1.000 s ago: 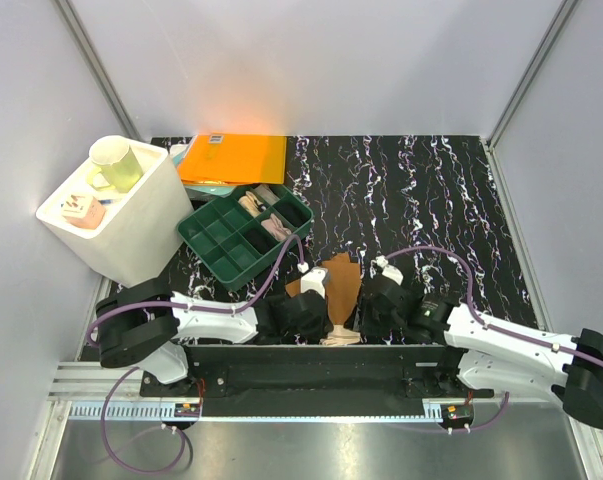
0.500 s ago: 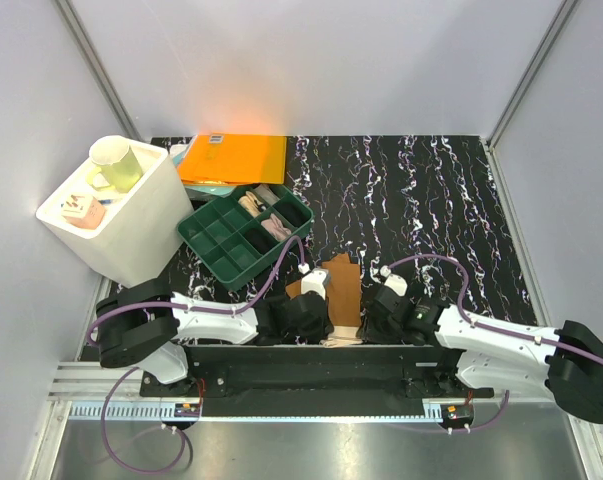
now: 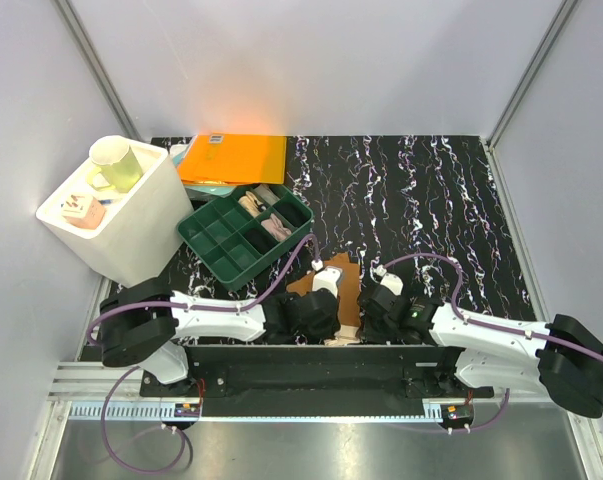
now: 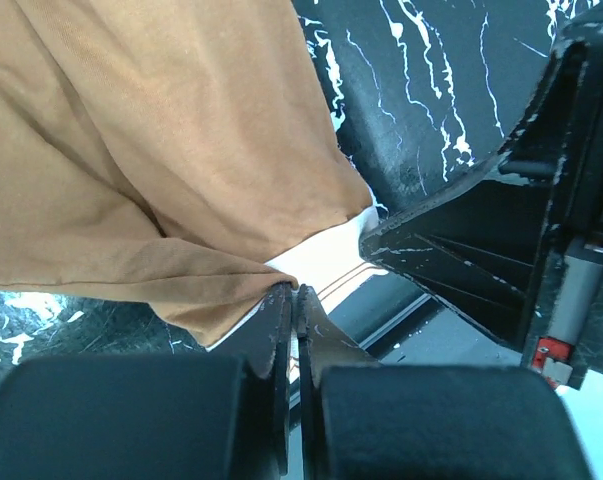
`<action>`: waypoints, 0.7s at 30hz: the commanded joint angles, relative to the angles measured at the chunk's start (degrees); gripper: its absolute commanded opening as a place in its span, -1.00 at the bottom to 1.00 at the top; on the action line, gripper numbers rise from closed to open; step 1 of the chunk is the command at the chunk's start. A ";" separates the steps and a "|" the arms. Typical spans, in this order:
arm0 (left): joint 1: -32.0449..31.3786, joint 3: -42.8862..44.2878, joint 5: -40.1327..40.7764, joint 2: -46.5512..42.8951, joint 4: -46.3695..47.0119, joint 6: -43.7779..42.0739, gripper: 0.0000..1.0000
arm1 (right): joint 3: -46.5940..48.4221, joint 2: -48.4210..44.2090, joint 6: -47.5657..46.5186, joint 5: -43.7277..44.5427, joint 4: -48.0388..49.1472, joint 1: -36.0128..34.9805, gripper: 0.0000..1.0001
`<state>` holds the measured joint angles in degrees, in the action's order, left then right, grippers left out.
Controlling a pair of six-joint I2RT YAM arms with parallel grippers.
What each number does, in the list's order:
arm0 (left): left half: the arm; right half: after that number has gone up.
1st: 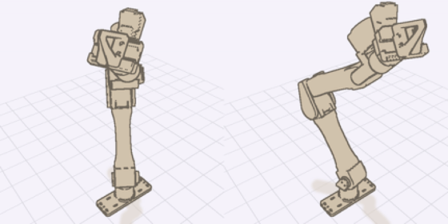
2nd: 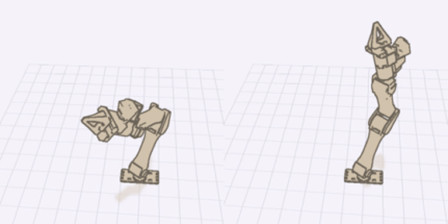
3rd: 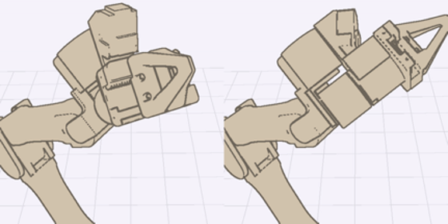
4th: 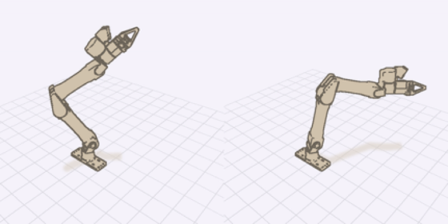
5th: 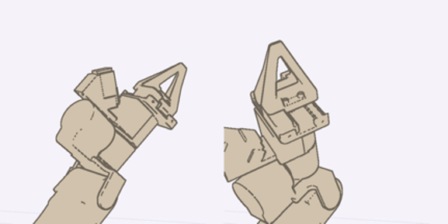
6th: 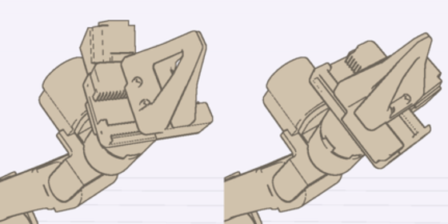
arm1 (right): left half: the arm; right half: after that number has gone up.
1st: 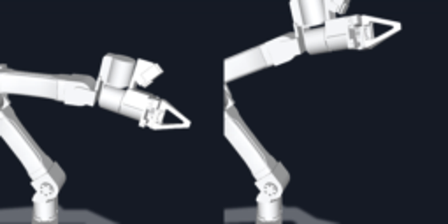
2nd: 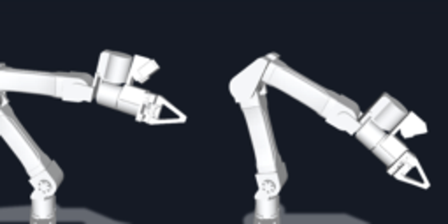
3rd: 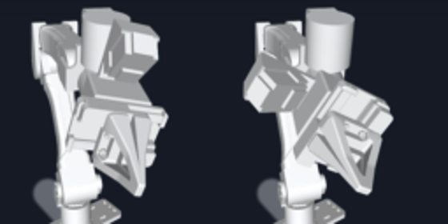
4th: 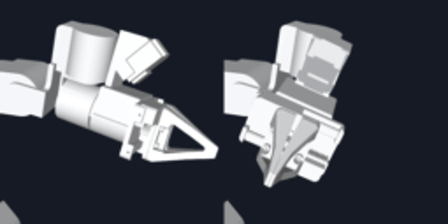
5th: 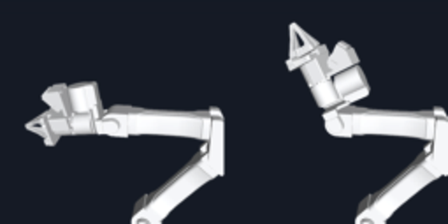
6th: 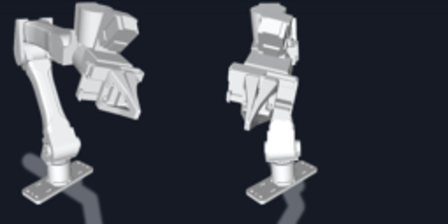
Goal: Roll the underwear
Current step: Fold the underwear at the center of the board.
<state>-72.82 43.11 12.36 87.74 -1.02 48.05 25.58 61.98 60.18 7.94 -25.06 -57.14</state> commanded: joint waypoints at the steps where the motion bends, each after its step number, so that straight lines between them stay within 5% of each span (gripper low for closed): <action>1: -0.92 3.03 3.02 -0.47 -1.88 -1.82 -1.00 | -0.80 0.60 -0.33 2.60 -0.87 0.46 -1.00; 21: -1.36 5.59 -1.72 8.67 5.22 -4.29 -1.00 | -2.11 -1.59 -0.50 2.08 0.45 0.46 -1.00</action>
<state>-73.84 49.15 12.67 95.11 -1.45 43.81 24.86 60.95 60.20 7.97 -24.58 -57.14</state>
